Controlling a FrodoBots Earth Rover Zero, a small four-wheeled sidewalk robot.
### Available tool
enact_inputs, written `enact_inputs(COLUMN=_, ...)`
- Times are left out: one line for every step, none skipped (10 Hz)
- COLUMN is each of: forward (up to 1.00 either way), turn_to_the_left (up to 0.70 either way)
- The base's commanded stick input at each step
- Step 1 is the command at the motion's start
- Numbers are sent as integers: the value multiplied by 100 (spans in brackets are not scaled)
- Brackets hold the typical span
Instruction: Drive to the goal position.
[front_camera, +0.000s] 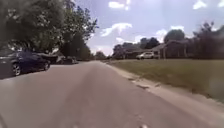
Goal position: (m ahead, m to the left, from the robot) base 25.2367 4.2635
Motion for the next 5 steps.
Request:
enact_inputs(forward=70, turn_to_the_left=0)
enact_inputs(forward=70, turn_to_the_left=0)
enact_inputs(forward=70, turn_to_the_left=0)
enact_inputs(forward=70, turn_to_the_left=0)
enact_inputs(forward=70, turn_to_the_left=0)
